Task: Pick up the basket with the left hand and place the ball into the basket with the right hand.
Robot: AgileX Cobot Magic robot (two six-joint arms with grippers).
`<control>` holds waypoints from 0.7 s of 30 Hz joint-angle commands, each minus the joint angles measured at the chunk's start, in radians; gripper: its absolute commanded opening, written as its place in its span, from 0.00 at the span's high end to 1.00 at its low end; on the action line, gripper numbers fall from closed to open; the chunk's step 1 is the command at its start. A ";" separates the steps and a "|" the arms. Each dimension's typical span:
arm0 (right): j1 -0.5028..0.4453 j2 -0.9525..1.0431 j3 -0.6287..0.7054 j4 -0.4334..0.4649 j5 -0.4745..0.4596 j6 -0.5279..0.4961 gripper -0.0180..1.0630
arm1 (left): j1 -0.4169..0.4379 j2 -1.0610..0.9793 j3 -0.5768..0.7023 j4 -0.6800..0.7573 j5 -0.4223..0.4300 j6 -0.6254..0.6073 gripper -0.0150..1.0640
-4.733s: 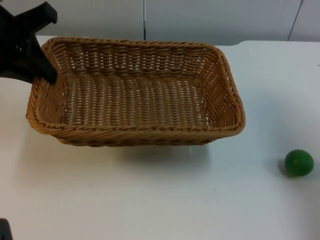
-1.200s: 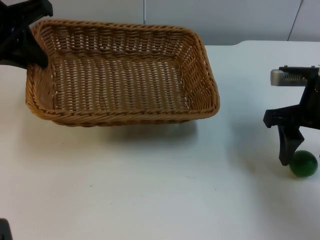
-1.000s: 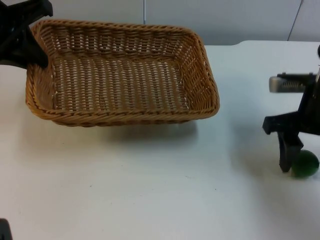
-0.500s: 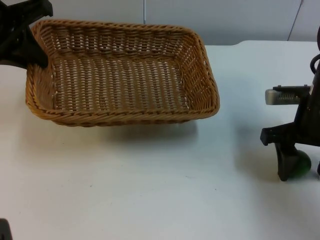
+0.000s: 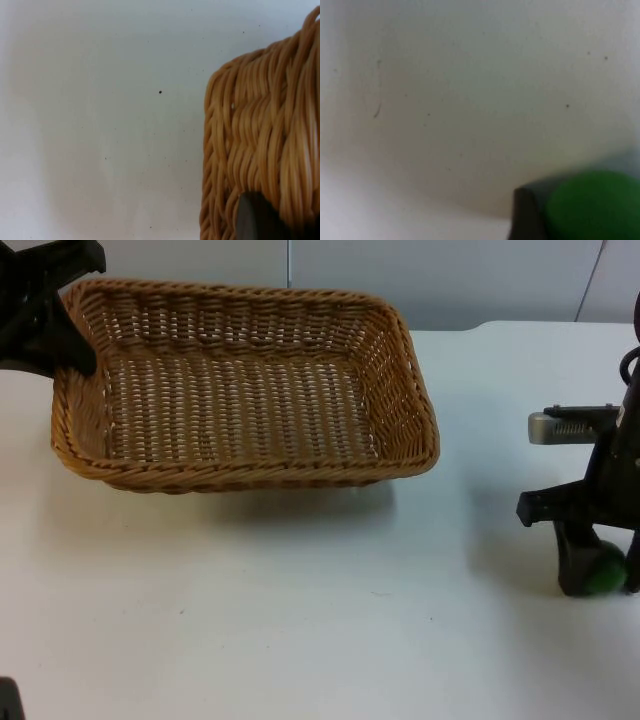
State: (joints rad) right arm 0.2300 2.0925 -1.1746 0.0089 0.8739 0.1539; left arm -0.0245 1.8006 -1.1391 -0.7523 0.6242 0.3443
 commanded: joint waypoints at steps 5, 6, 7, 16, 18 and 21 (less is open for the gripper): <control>0.002 -0.004 -0.001 -0.001 -0.003 -0.004 0.71 | 0.002 -0.015 -0.005 -0.026 -0.009 -0.004 0.99; 0.002 -0.004 -0.001 -0.009 -0.007 -0.006 0.75 | 0.002 -0.015 -0.005 -0.026 -0.009 -0.004 0.99; 0.002 -0.004 -0.001 -0.009 -0.012 -0.015 0.79 | 0.002 -0.015 -0.005 -0.026 -0.009 -0.004 0.99; 0.002 -0.004 -0.074 -0.009 -0.015 -0.067 0.99 | 0.002 -0.015 -0.005 -0.026 -0.009 -0.004 0.99; 0.002 -0.004 -0.156 -0.003 0.035 -0.086 0.99 | 0.002 -0.015 -0.005 -0.026 -0.009 -0.004 0.99; 0.002 -0.010 -0.281 -0.009 0.101 -0.094 0.99 | 0.002 -0.015 -0.005 -0.026 -0.009 -0.004 0.99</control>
State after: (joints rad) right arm 0.2300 2.0943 -1.4042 0.0074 0.9423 0.0759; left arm -0.0245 1.8006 -1.1391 -0.7523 0.6242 0.3443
